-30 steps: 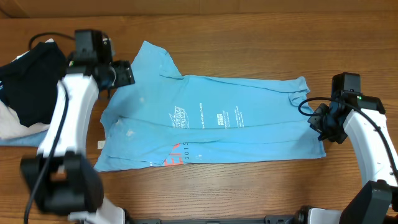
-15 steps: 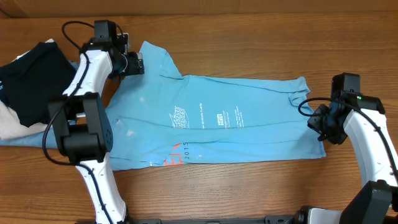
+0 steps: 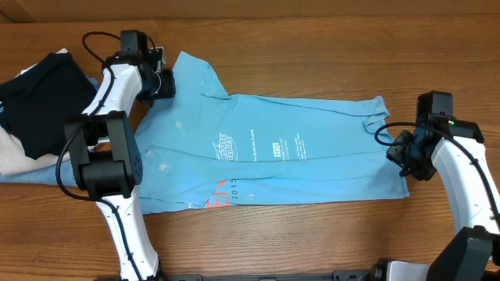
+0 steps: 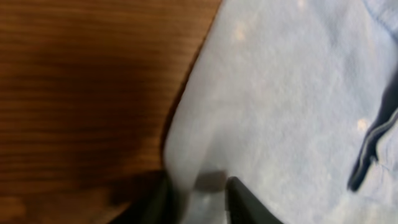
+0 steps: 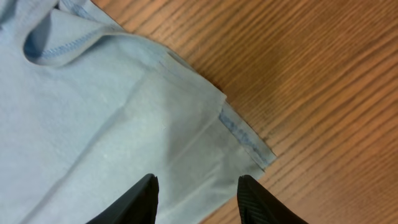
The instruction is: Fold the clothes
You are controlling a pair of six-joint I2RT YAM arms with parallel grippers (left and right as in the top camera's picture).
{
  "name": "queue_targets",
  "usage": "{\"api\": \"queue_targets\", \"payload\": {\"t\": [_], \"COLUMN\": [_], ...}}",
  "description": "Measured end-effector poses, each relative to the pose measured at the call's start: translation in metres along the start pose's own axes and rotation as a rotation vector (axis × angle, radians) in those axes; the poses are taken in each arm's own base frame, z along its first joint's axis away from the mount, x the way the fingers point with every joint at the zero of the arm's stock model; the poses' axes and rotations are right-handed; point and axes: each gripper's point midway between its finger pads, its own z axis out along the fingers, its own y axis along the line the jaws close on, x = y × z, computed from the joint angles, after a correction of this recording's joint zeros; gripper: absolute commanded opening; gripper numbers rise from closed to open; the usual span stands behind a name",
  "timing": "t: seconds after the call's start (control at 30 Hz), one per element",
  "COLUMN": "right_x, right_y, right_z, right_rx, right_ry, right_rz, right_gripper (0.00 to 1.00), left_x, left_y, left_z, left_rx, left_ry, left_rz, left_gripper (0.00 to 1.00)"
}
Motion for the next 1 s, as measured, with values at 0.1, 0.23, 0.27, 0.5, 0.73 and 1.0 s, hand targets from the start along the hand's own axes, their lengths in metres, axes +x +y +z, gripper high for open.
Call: {"api": "queue_targets", "payload": {"t": [0.1,0.23,0.27,0.5,0.73,1.0], "right_x": [-0.005,-0.016,-0.02,-0.056,-0.087,-0.1], "right_y": [0.003,0.011,0.016,0.057,0.085,0.101], "right_z": [0.0,-0.001,-0.001,-0.013,-0.002,0.062], "right_rx": [-0.011,-0.047,-0.071,-0.257,-0.334,-0.313], "right_ry": [-0.02,-0.062,-0.078,-0.231,-0.328,-0.314], "right_rz": [0.002,-0.011,-0.025,-0.151,-0.219,-0.292], "right_gripper": [0.38,0.37,0.38,0.45,0.45,0.44], "left_x": [0.006,0.014,0.014,0.019,0.022,0.026], "left_y": [-0.002,-0.002,-0.001,-0.001,-0.009,-0.011], "left_z": [-0.001,-0.002,-0.002,-0.003,-0.003,-0.003], "left_rx": [0.012,0.017,0.019,0.033,0.078,0.089], "left_ry": [0.027,0.058,0.062,0.085,0.104,0.121], "left_rz": [0.002,-0.035,-0.052,-0.181,-0.24,-0.26], "left_gripper": [0.2,0.12,0.11,0.07,0.07,0.08]}}
